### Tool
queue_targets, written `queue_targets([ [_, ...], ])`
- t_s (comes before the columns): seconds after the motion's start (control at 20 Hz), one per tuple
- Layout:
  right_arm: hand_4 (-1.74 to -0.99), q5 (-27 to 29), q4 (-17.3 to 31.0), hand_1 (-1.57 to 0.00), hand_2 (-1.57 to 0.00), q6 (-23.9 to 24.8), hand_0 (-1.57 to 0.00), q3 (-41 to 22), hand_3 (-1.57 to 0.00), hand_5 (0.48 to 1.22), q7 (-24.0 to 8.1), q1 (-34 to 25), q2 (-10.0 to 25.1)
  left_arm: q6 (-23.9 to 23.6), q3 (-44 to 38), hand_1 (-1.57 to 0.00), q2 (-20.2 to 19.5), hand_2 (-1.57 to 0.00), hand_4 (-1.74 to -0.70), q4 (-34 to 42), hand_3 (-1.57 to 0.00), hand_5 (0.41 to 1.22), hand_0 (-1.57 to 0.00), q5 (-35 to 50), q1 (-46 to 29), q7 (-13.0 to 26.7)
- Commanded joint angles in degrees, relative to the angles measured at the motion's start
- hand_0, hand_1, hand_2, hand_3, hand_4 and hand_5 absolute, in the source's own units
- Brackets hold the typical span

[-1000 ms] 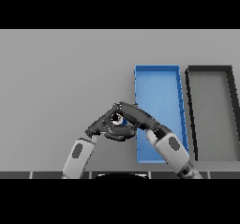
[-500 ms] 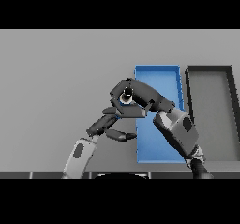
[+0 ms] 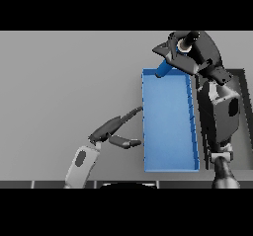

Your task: Pick up the blue pipe and place it into the blue bin.

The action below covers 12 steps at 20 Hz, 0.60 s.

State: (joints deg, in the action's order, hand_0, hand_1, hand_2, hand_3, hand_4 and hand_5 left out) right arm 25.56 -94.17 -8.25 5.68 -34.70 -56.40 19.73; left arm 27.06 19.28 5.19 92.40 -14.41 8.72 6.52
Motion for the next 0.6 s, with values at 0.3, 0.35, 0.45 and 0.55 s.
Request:
queue_targets([
  [0.3,-1.741,-1.9,0.1,-1.57,-1.57,-0.9,-1.57,3.7,-1.57,1.221,-0.2,14.3,3.0,-0.6,0.5,0.0,-0.5,0.0,-0.87,0.2,0.0,0.419,0.0,-1.2,-0.2,-1.1],
  [0.35,-1.741,-2.2,-1.4,-1.57,-1.57,-0.4,-1.57,2.8,-1.57,1.221,-0.2,17.4,2.7,-0.5,0.6,0.0,-0.3,0.0,-0.87,0.0,0.0,0.42,0.0,-1.2,-0.1,-0.6],
  [0.45,-1.741,-2.3,-3.2,-1.57,-1.57,0.7,-1.57,2.1,-1.57,1.221,-0.2,22.6,3.3,-0.3,0.8,0.0,-0.1,0.0,-0.87,0.5,0.0,0.422,0.0,-0.6,-1.1,-0.8],
  [0.55,-1.741,-1.5,-4.8,-1.57,-1.57,3.5,-1.57,0.0,-1.57,1.221,-0.2,28.6,4.7,-0.3,1.2,0.0,-0.1,0.0,-0.88,0.8,0.0,0.423,0.0,-0.7,-1.7,-0.6],
])
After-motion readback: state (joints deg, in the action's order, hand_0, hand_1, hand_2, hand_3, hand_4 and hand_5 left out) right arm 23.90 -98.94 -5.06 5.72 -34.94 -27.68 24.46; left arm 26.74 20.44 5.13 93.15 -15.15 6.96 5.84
